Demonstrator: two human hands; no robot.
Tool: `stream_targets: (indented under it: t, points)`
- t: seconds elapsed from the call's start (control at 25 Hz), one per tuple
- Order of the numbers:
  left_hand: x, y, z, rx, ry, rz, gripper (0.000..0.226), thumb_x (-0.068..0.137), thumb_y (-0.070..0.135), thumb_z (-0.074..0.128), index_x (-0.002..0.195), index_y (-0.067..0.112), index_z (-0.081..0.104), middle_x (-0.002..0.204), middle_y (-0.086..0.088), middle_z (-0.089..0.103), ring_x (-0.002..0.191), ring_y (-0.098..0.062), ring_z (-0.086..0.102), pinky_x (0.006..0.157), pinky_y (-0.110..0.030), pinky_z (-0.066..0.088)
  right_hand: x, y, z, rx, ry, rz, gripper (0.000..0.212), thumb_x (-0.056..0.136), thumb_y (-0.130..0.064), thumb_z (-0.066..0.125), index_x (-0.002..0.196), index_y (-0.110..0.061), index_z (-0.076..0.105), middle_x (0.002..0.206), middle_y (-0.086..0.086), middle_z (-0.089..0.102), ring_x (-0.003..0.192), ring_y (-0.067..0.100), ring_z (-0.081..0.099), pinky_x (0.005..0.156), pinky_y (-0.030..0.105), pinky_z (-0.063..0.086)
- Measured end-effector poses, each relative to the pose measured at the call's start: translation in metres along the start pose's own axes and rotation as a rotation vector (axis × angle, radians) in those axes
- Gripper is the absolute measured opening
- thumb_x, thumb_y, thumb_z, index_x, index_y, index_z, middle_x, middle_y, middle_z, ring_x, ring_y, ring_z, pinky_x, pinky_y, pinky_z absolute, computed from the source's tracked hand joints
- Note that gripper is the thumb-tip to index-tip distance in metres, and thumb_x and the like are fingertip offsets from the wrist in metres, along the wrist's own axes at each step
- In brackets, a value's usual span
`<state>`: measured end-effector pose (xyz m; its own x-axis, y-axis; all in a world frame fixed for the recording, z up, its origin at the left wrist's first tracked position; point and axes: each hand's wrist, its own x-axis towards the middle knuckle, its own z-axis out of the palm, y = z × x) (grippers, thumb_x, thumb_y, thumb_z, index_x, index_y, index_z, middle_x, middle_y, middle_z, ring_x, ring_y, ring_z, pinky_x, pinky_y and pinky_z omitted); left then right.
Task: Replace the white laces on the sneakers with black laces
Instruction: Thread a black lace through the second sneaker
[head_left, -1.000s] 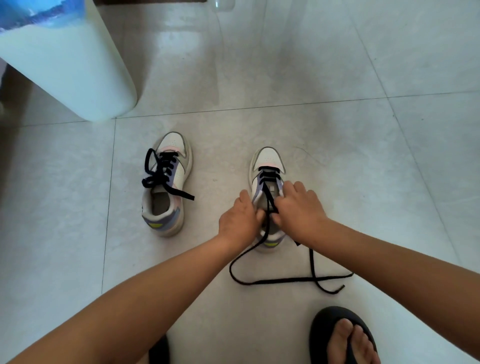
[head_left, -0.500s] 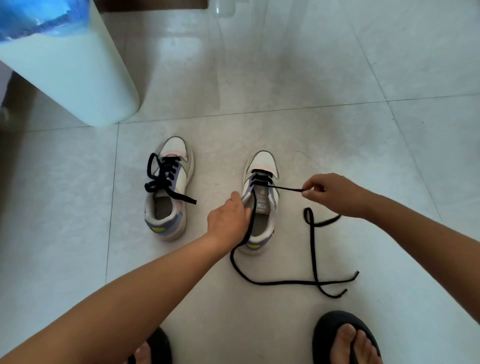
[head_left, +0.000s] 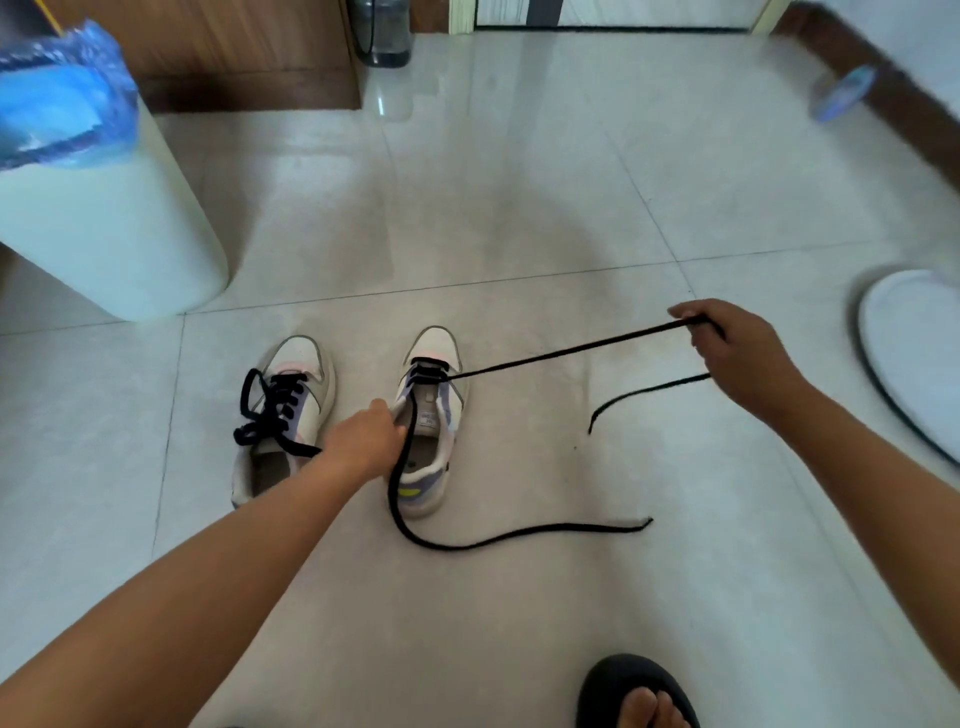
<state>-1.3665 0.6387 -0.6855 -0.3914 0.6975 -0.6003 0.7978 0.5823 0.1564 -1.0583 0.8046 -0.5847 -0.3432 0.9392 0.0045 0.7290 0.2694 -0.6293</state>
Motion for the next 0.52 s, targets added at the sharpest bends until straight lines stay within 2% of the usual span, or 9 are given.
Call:
stream_targets:
  t: [0.08, 0.16, 0.24, 0.32, 0.4, 0.48, 0.52]
  points:
    - [-0.003, 0.022, -0.03, 0.084, -0.108, 0.008, 0.049, 0.097, 0.034, 0.04, 0.133, 0.002, 0.034, 0.138, -0.02, 0.042, 0.125, -0.034, 0.043, 0.096, -0.038, 0.038, -0.003, -0.01, -0.005, 0.158, -0.01, 0.041, 0.028, 0.097, -0.009, 0.041, 0.104, -0.026, 0.062, 0.076, -0.008, 0.055, 0.07, 0.012, 0.049, 0.066, 0.024, 0.038]
    - [-0.013, 0.063, -0.068, 0.034, 0.047, 0.189, 0.045, 0.098, 0.029, 0.037, 0.138, 0.009, 0.034, 0.143, -0.014, 0.035, 0.131, -0.032, 0.035, 0.104, -0.04, 0.031, -0.004, -0.027, -0.004, 0.074, -0.093, -0.07, 0.028, 0.098, -0.011, 0.042, 0.116, -0.021, 0.06, 0.094, -0.007, 0.059, 0.086, 0.01, 0.053, 0.08, 0.023, 0.037]
    - [-0.031, 0.112, -0.098, -0.234, 0.173, 0.484, 0.033, 0.101, 0.028, 0.032, 0.129, 0.018, 0.046, 0.139, -0.01, 0.045, 0.128, -0.027, 0.039, 0.105, -0.039, 0.03, -0.001, -0.043, -0.002, -0.035, -0.091, -0.219, 0.031, 0.098, -0.01, 0.043, 0.126, -0.013, 0.056, 0.109, -0.004, 0.057, 0.103, 0.009, 0.051, 0.089, 0.018, 0.034]
    - [-0.049, 0.153, -0.115, -0.566, 0.026, 0.661, 0.037, 0.102, 0.038, 0.03, 0.115, 0.014, 0.056, 0.123, -0.01, 0.059, 0.116, -0.025, 0.053, 0.101, -0.037, 0.036, 0.005, -0.057, -0.007, -0.069, -0.033, -0.322, 0.034, 0.095, -0.005, 0.045, 0.125, -0.014, 0.058, 0.1, -0.004, 0.052, 0.092, 0.005, 0.051, 0.082, 0.019, 0.039]
    - [-0.061, 0.176, -0.127, -0.718, -0.136, 0.714, 0.047, 0.1, 0.044, 0.034, 0.103, 0.008, 0.065, 0.102, -0.005, 0.069, 0.092, -0.016, 0.063, 0.091, -0.025, 0.042, 0.009, -0.066, -0.016, -0.058, 0.004, -0.385, 0.034, 0.089, 0.002, 0.047, 0.114, -0.013, 0.064, 0.09, -0.004, 0.045, 0.075, 0.001, 0.046, 0.069, 0.016, 0.039]
    - [-0.066, 0.18, -0.143, -0.729, -0.078, 0.749, 0.04, 0.097, 0.04, 0.045, 0.077, 0.013, 0.067, 0.075, 0.003, 0.067, 0.068, -0.01, 0.06, 0.076, -0.018, 0.044, 0.011, -0.072, -0.024, -0.006, 0.016, -0.424, 0.027, 0.087, 0.003, 0.052, 0.103, -0.013, 0.068, 0.086, -0.003, 0.043, 0.071, 0.0, 0.047, 0.064, 0.014, 0.035]
    - [-0.067, 0.177, -0.151, -0.749, -0.018, 0.738, 0.037, 0.096, 0.037, 0.049, 0.07, 0.015, 0.064, 0.067, 0.006, 0.063, 0.063, -0.009, 0.057, 0.073, -0.019, 0.043, 0.012, -0.074, -0.027, 0.031, 0.032, -0.43, 0.023, 0.089, -0.002, 0.056, 0.104, -0.014, 0.068, 0.086, -0.003, 0.045, 0.071, 0.0, 0.048, 0.065, 0.012, 0.035]
